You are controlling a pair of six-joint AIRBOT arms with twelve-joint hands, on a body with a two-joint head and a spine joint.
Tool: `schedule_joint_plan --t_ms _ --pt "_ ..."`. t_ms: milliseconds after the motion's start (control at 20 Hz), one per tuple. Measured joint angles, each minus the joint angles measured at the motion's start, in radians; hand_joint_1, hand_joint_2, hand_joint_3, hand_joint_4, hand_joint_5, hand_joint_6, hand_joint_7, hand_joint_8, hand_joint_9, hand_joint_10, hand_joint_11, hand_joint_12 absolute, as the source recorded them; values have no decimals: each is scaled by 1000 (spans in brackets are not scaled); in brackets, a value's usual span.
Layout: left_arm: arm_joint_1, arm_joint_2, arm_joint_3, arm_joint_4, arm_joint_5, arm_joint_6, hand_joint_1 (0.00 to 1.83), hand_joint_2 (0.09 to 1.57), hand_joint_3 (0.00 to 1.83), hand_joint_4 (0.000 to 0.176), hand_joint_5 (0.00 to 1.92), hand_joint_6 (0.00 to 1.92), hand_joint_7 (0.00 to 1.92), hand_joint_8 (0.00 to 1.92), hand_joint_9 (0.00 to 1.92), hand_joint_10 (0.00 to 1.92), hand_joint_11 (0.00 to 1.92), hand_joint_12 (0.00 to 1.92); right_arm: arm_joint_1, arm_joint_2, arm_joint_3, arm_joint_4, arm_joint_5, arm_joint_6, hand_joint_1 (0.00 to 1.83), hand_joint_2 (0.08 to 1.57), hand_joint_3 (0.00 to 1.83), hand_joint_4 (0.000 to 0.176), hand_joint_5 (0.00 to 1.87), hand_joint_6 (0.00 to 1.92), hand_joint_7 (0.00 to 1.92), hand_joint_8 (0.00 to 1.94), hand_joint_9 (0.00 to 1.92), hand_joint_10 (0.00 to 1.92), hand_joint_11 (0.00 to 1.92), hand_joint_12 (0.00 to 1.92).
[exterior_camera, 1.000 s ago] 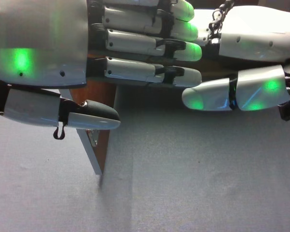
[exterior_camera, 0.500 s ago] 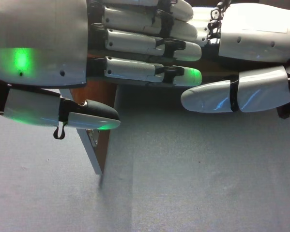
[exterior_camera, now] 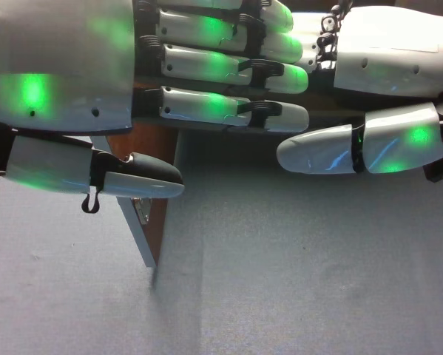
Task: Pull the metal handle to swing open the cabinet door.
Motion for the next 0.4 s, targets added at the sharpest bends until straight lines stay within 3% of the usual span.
schedule_joint_plan --t_ms 400 --pt "0 0 0 0 0 0 0 1527 0 0 183 4 218 4 207 7 0 523 0 0 0 0 0 0 0 1571 48 0 3 1 29 1 19 2 0 143"
